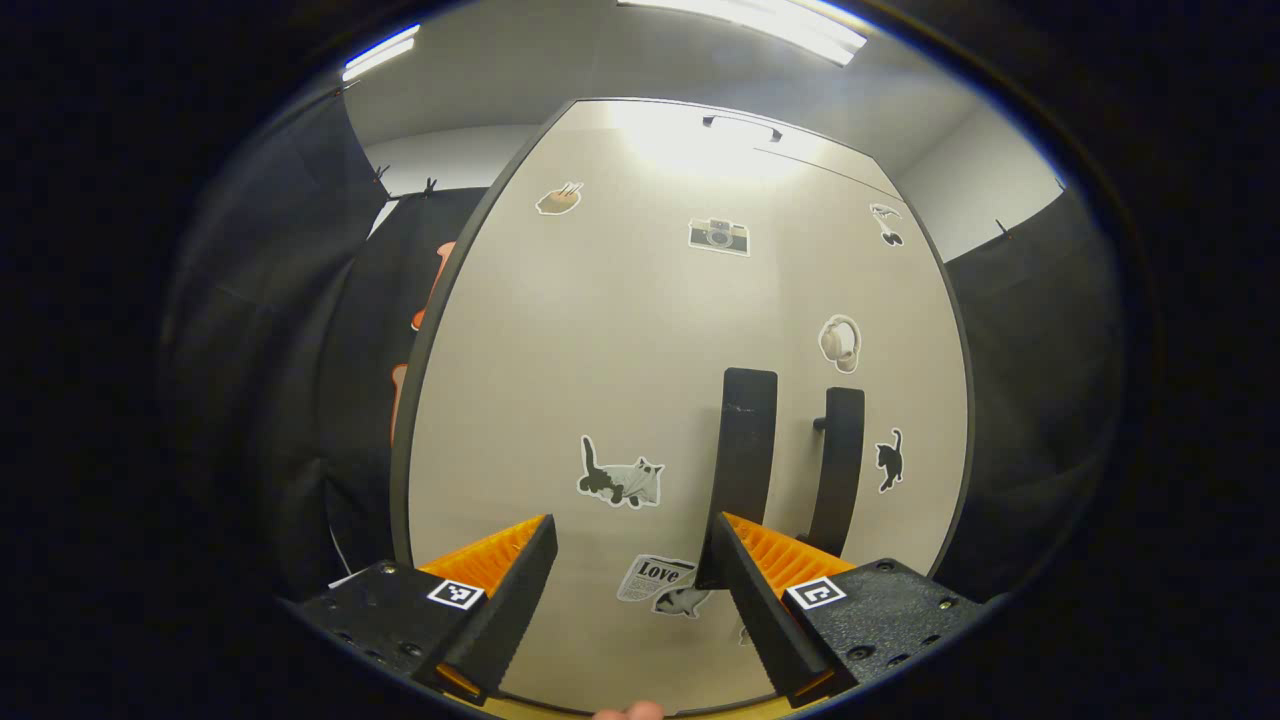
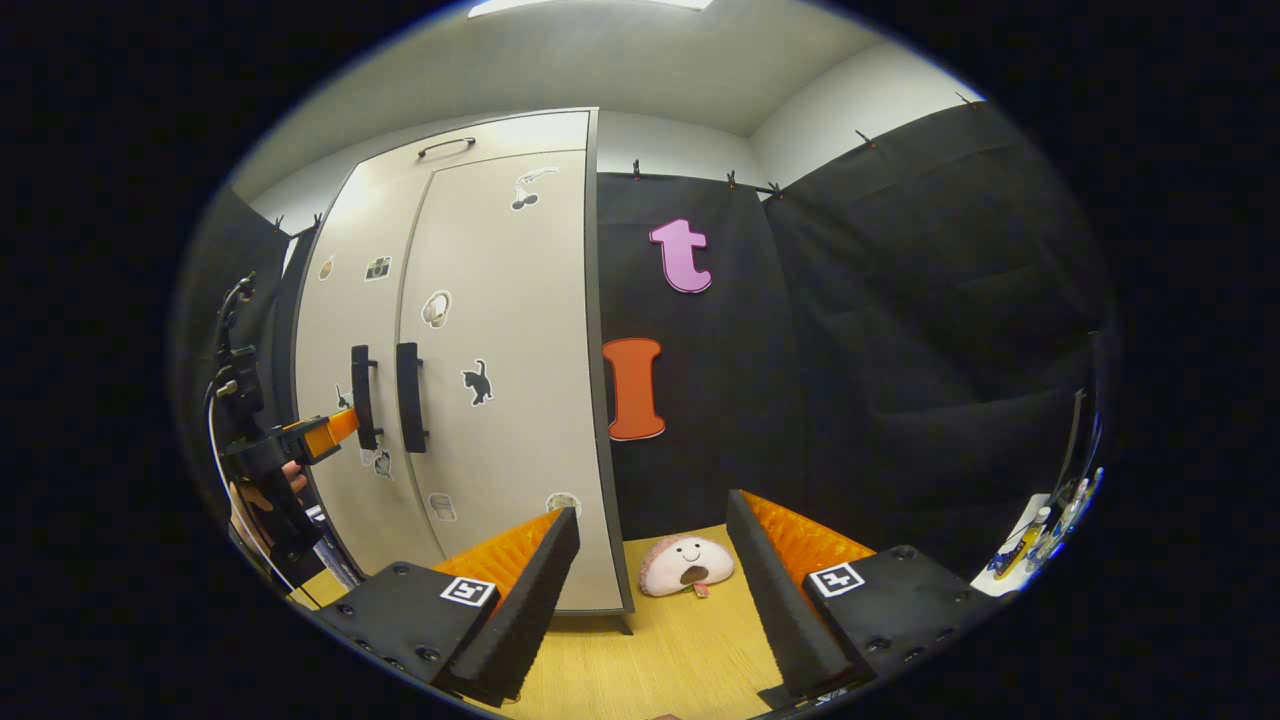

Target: Grasp the bottle in the cabinet with the left hand and place it on the coaster, then close the right door with the right hand and the left door with the left hand.

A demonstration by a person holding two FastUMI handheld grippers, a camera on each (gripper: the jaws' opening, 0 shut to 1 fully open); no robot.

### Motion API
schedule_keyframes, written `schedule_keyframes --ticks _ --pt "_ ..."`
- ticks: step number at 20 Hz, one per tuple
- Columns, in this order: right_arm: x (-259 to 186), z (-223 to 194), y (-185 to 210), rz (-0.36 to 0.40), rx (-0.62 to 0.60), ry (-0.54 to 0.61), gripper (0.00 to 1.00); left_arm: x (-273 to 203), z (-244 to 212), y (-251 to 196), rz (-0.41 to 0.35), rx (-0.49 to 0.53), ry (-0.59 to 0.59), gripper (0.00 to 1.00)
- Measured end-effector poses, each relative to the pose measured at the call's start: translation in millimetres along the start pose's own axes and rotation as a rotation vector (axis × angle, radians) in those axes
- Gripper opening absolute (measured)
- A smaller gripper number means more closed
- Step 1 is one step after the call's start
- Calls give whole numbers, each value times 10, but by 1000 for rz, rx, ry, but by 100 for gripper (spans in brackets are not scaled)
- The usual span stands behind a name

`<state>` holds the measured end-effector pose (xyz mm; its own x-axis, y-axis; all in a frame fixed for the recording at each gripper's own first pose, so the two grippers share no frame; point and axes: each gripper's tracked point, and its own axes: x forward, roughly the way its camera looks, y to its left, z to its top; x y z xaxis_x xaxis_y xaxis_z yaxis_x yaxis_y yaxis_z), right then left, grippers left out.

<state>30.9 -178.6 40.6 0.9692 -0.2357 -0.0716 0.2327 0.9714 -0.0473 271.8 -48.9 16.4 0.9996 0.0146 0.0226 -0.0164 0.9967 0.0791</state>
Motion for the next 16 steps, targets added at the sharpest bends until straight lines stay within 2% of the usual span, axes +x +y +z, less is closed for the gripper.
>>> schedule_keyframes --ticks 1,2,5,6,7,8,11,16 --pt "-4 -7 13 3 1 0 89 25 -7 1 0 0 0 95" --pt "-12 -9 21 7 2 1 98 40 -17 -3 1 -2 0 94" --pt "-29 -29 92 24 10 5 98 48 -6 -10 -5 -3 -7 94" --pt "-47 -37 132 37 14 7 89 45 -31 -8 -11 -2 -2 95" --pt "-55 -51 177 49 15 10 98 33 -33 15 -5 -5 6 95" --pt "-62 -58 200 58 12 12 89 3 -31 48 -1 -12 10 95" --pt "-79 -44 283 83 5 11 89 -189 68 133 1 -14 1 97" --pt "-92 -63 435 137 2 18 89 -630 258 301 2 26 -16 95"
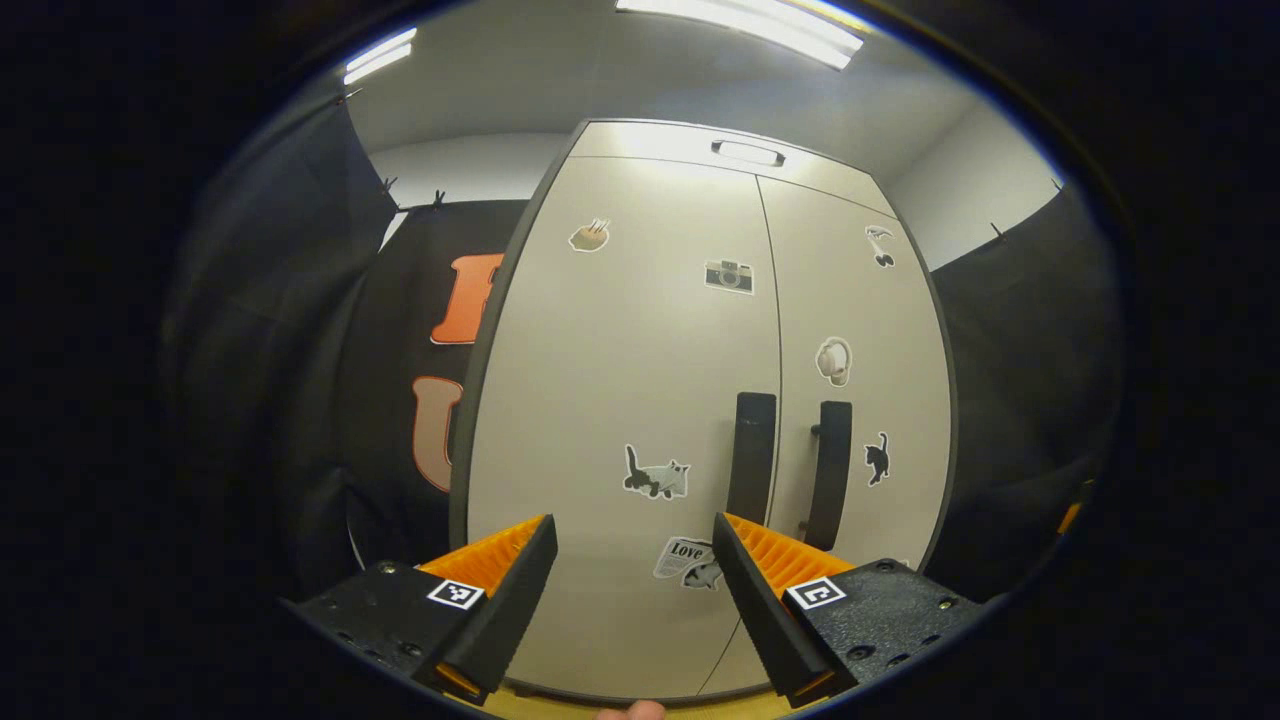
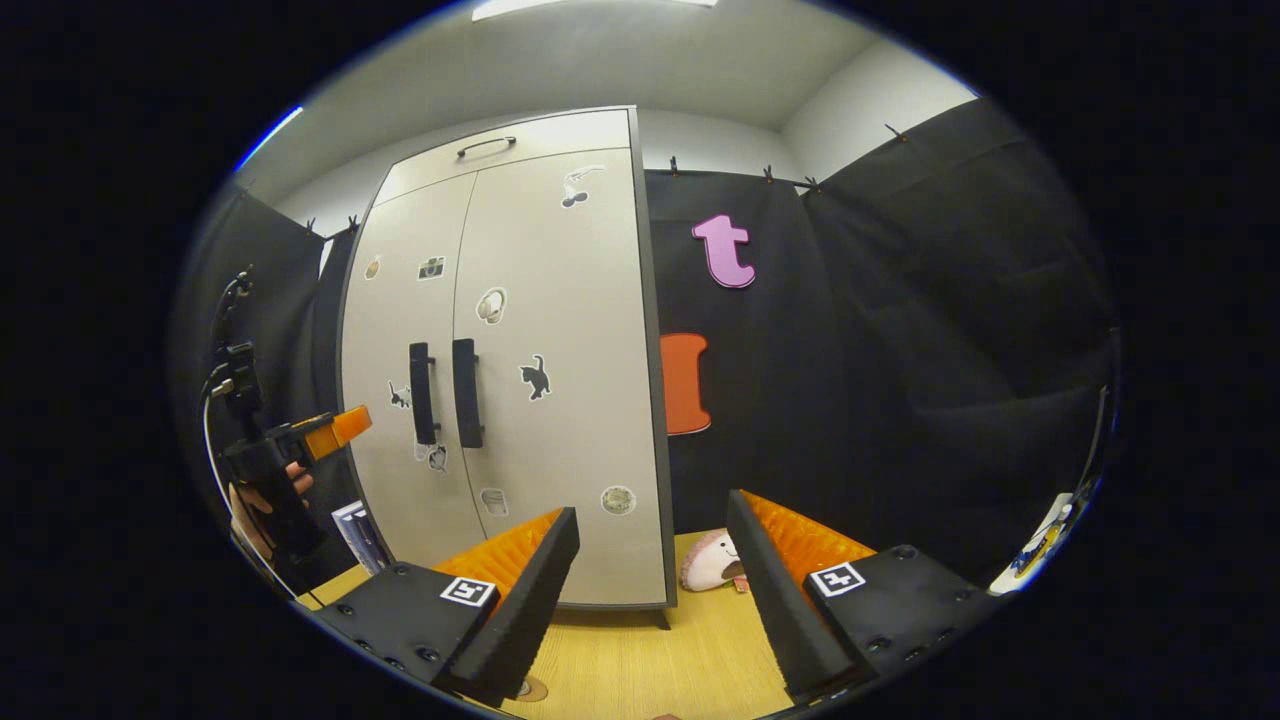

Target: Grasp the bottle in the cabinet with the left hand and place it on the coaster, then close the right door with the right hand and the left door with the left hand.

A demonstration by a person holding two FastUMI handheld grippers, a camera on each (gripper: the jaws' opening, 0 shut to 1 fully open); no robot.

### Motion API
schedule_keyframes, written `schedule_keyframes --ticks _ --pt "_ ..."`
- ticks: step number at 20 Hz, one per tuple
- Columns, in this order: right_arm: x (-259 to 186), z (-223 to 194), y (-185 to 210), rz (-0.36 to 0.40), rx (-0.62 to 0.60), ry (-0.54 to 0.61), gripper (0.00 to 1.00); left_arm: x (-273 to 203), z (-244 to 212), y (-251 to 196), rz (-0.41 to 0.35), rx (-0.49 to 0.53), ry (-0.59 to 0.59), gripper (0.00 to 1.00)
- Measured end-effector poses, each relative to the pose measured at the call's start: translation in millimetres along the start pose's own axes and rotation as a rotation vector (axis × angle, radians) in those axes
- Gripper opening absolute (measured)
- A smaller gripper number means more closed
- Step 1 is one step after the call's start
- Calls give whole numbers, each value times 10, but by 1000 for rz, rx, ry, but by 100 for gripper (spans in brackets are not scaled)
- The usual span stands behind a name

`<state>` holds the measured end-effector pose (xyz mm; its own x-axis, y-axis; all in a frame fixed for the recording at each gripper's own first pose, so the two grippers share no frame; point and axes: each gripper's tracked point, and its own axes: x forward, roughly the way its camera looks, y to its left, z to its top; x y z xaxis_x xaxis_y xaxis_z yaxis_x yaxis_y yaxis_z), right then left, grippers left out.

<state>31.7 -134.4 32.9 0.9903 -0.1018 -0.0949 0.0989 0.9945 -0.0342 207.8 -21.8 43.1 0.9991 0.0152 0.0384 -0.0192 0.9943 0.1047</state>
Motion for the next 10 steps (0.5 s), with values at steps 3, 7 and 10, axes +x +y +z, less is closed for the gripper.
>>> schedule_keyframes --ticks 3,7,10 --pt "20 -55 118 38 3 10 89 -298 40 82 10 12 0 95" --pt "49 -117 259 87 12 22 98 -584 62 125 18 4 -3 95" --pt "45 -139 330 112 17 20 98 -761 -19 101 16 -26 16 95"
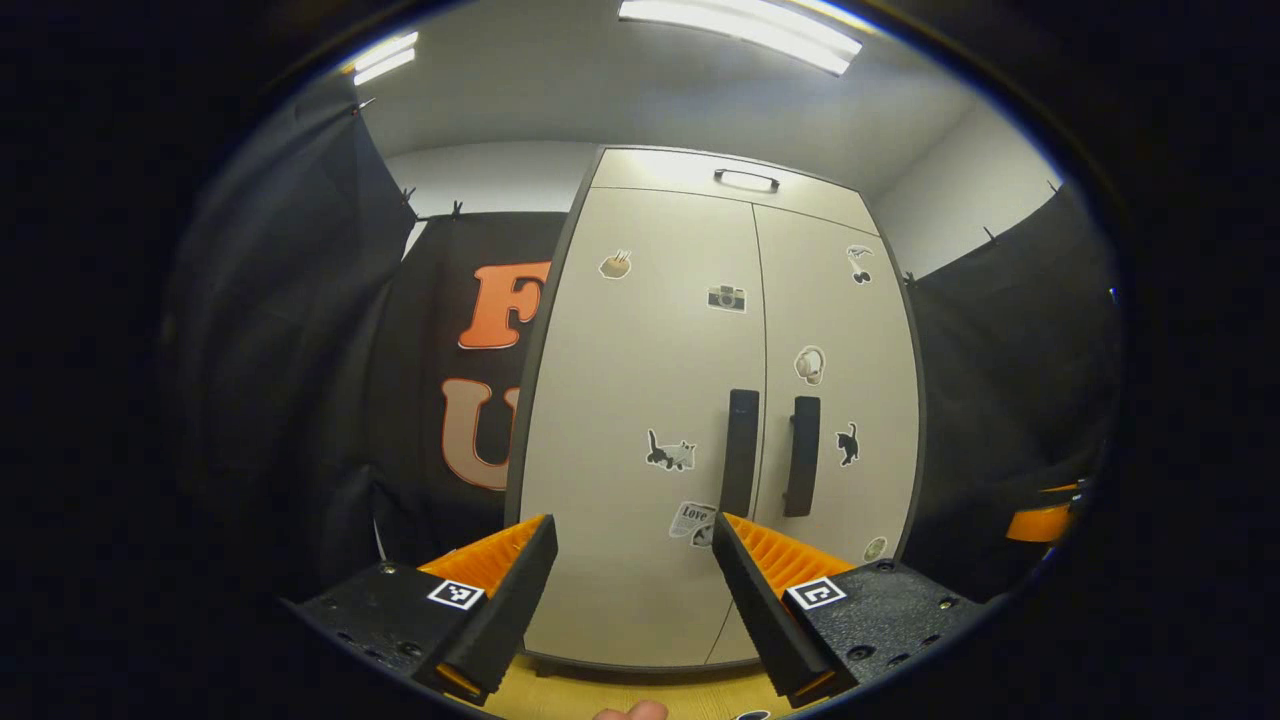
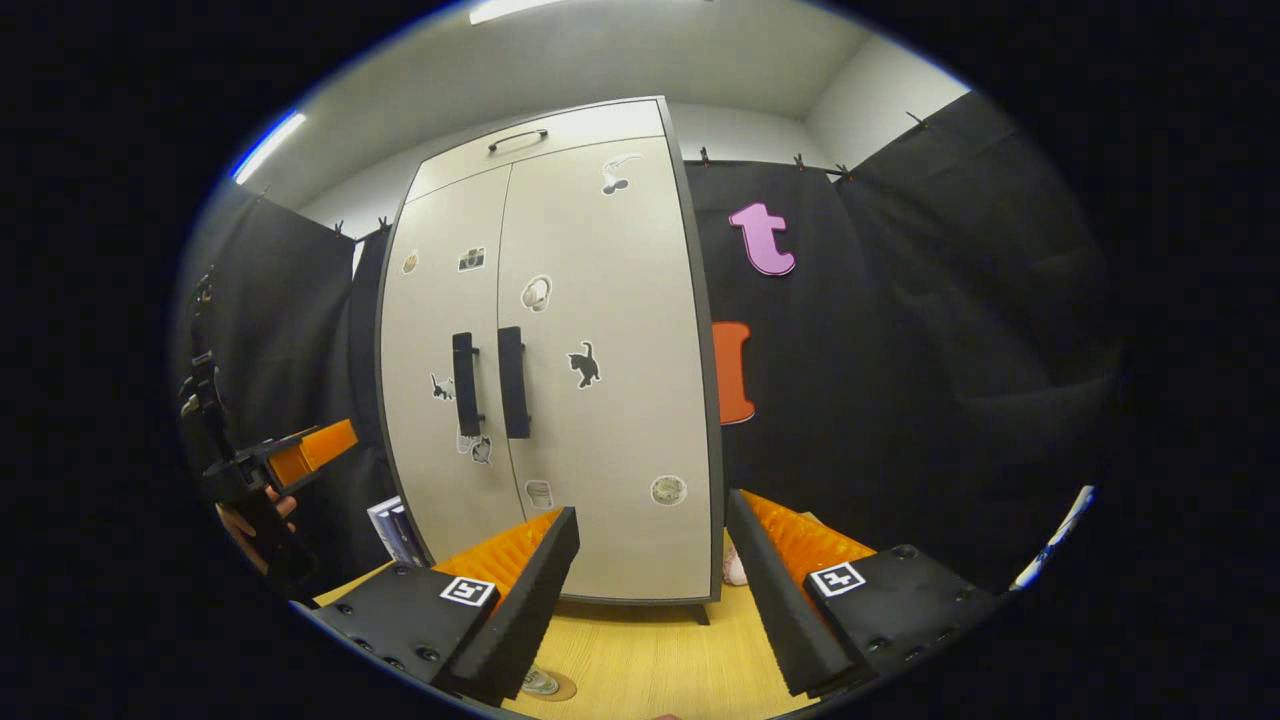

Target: Grasp the bottle in the cabinet with the left hand and place it on the coaster, then close the right door with the right hand and the left door with the left hand.

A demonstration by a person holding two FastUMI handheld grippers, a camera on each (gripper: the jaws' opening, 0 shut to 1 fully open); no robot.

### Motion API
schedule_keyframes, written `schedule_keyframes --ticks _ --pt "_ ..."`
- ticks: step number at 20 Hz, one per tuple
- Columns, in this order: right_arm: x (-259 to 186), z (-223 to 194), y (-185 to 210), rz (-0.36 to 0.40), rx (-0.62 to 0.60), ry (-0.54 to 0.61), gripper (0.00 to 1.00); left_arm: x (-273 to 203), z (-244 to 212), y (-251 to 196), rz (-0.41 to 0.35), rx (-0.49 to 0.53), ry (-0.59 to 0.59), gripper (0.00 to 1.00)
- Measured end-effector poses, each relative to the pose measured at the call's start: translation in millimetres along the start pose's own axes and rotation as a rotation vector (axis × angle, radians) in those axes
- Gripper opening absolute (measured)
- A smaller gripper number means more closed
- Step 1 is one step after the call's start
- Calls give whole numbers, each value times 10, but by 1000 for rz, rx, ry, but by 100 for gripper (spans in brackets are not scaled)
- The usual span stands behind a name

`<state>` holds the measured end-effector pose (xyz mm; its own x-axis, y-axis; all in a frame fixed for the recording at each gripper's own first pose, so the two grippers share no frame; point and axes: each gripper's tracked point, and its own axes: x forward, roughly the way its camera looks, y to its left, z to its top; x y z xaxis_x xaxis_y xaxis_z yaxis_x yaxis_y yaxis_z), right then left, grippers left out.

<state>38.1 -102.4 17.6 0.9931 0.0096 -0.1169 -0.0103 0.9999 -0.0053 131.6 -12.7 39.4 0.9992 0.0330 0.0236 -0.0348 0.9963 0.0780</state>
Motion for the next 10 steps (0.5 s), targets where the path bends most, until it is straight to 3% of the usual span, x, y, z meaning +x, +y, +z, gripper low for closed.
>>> schedule_keyframes --ticks 3,5,10 --pt "-5 -41 14 2 -10 3 98 -145 -133 -1 14 -49 18 98" --pt "-12 -56 11 1 -16 2 98 -192 -158 9 17 -74 8 95" --pt "-32 -75 -38 -11 -3 -3 98 -142 -93 58 30 -31 -26 95"
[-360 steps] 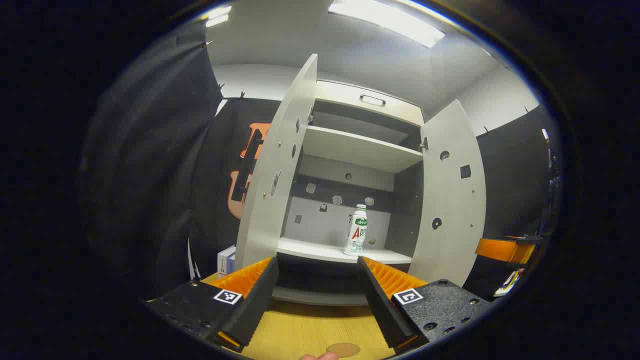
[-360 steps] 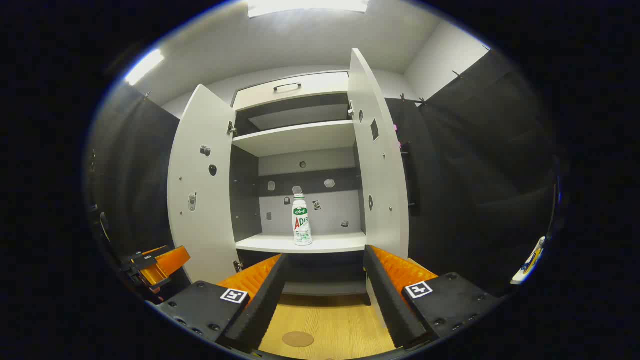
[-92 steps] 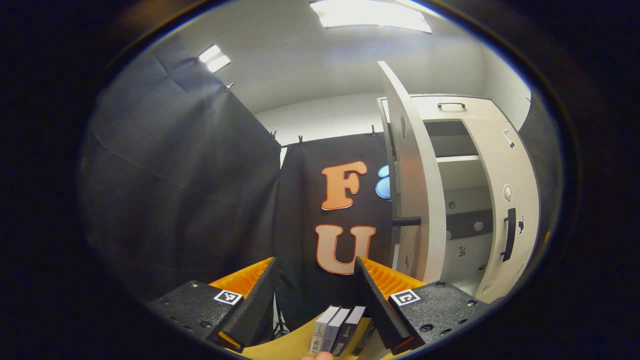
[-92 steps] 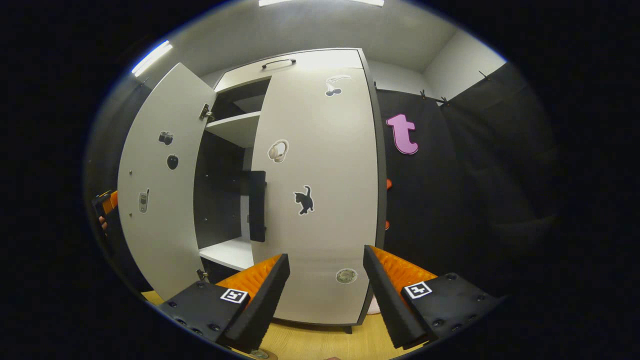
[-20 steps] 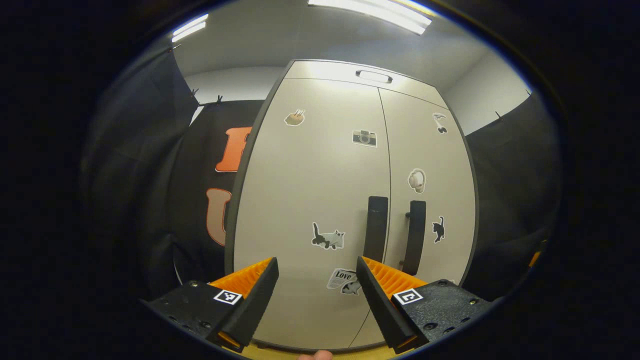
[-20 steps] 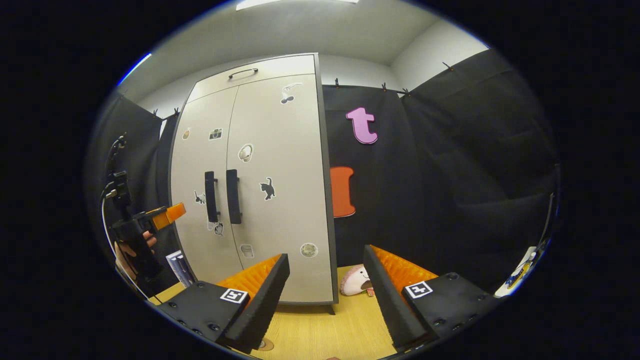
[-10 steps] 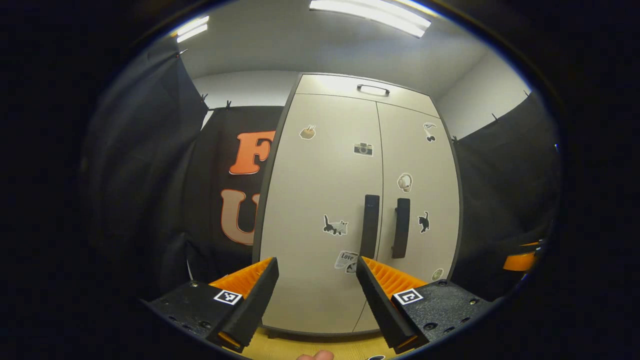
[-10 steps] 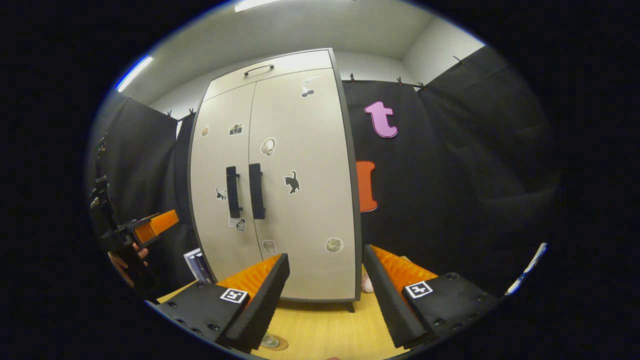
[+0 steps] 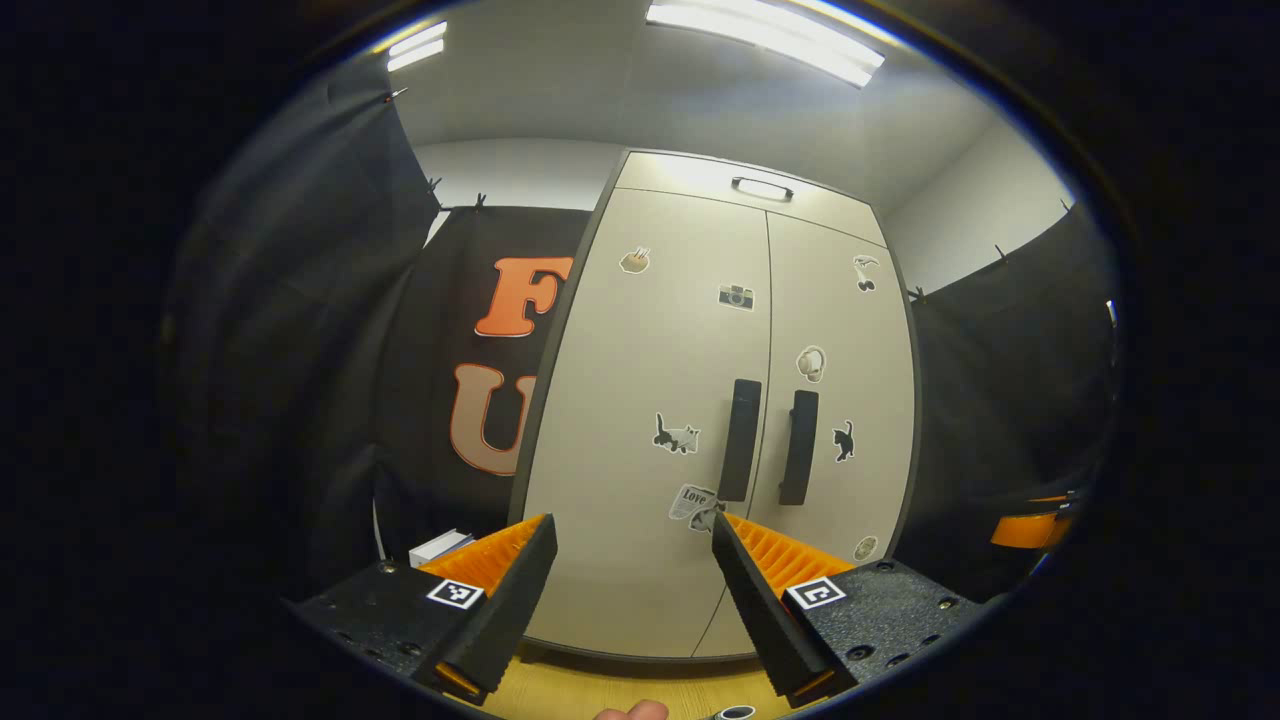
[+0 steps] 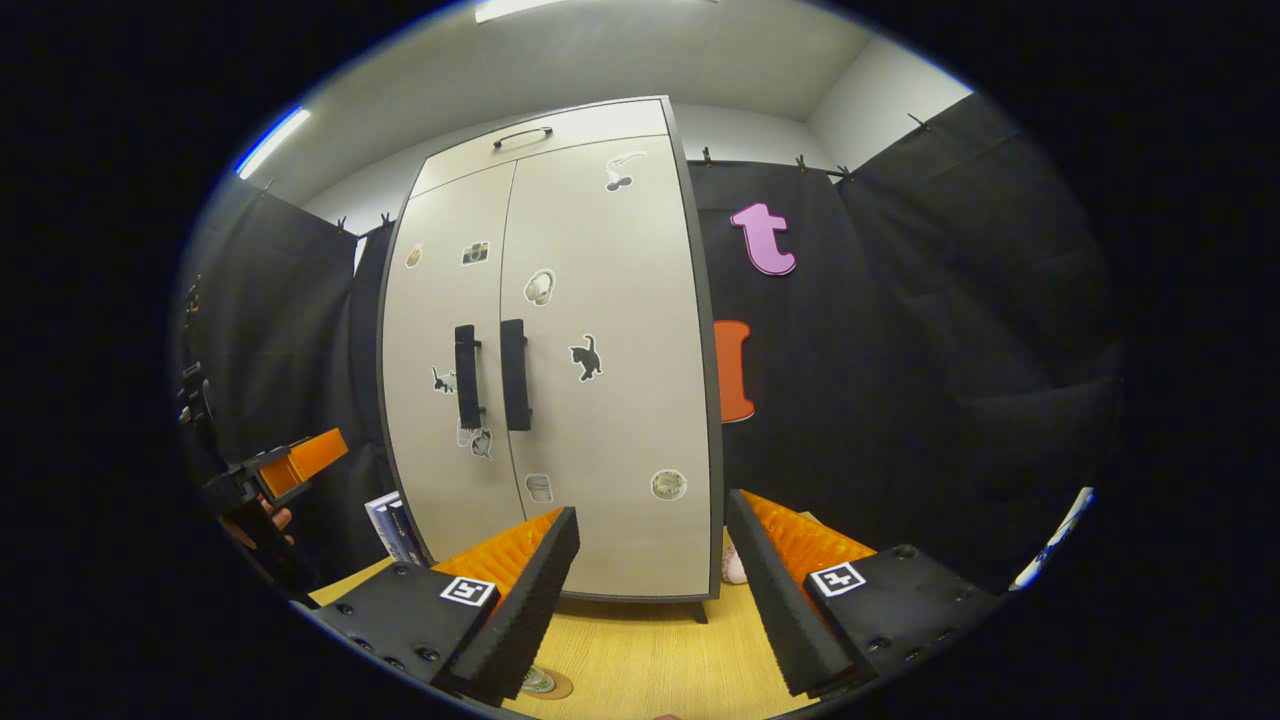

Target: Grasp the bottle in the cabinet with the left hand and place it on the coaster, then close the right door with the right hand and the left door with the left hand.

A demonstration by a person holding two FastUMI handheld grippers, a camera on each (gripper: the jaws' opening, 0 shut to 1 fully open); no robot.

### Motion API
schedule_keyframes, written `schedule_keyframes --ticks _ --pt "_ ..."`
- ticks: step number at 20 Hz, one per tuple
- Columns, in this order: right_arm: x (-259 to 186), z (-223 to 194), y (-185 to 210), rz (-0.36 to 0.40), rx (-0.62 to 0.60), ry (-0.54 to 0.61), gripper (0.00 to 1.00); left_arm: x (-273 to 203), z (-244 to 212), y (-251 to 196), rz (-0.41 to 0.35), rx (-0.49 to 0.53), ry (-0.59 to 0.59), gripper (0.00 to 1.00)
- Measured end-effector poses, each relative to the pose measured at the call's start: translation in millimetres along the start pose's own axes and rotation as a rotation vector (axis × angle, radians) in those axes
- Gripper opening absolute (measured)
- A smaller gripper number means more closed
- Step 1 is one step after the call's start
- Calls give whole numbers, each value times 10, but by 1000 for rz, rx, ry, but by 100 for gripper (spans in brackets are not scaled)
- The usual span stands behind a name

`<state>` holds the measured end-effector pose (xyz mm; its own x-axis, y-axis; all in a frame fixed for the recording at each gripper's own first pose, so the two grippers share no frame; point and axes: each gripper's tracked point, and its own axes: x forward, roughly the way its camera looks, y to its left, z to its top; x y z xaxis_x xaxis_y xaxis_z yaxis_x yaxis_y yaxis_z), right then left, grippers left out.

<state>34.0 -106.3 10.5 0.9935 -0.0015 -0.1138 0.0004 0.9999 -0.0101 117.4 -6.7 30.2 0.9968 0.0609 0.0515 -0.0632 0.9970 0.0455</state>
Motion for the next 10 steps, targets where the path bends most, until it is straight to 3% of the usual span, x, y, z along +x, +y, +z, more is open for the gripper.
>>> schedule_keyframes --ticks 10 --pt "-10 -19 -156 -38 23 -4 98 57 -50 -198 -50 20 -4 95"
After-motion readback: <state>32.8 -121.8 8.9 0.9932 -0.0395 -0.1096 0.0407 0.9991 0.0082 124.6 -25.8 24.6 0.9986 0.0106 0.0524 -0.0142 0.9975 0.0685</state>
